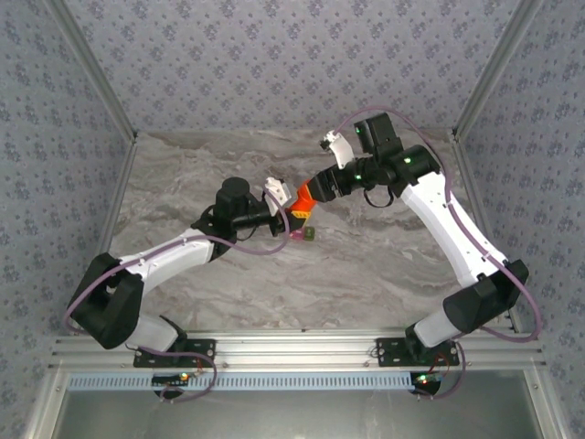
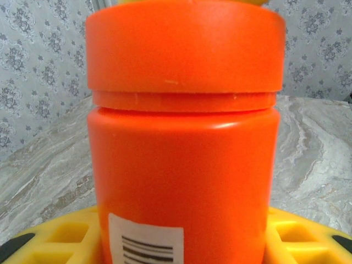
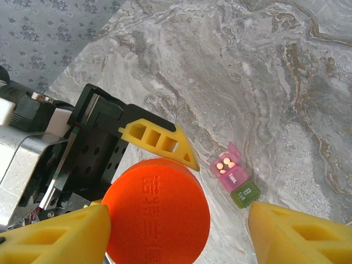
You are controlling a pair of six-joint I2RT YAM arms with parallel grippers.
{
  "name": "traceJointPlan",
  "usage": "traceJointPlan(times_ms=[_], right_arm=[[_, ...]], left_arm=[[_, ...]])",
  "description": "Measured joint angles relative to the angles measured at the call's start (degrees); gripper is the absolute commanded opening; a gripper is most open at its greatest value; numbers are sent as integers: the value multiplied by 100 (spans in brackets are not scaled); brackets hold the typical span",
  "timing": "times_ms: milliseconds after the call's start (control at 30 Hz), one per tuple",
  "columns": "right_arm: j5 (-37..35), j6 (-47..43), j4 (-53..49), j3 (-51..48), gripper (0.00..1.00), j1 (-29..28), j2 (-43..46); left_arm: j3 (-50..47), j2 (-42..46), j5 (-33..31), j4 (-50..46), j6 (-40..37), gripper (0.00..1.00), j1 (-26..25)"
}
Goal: Sort the pills into containers
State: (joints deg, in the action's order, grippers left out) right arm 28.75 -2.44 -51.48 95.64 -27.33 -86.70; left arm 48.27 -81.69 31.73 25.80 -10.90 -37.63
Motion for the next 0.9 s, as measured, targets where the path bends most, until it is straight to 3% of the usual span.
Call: traceJointPlan(times_ms=[300,700,800,900], right_arm=[[337,-2,-55,0,69,-66,0],[258,55,-192,70,46,-83,-153],[72,428,-232,118,38,-153,-203],[-295,1314,-120,48,41,-308,-219]], left_arm=[[0,4,0,79,2,0,0],[2,4,-2,28,4,0,11],[2,4,-24,-35,7,0,13],[2,-13,-90,-151,7,0,33]])
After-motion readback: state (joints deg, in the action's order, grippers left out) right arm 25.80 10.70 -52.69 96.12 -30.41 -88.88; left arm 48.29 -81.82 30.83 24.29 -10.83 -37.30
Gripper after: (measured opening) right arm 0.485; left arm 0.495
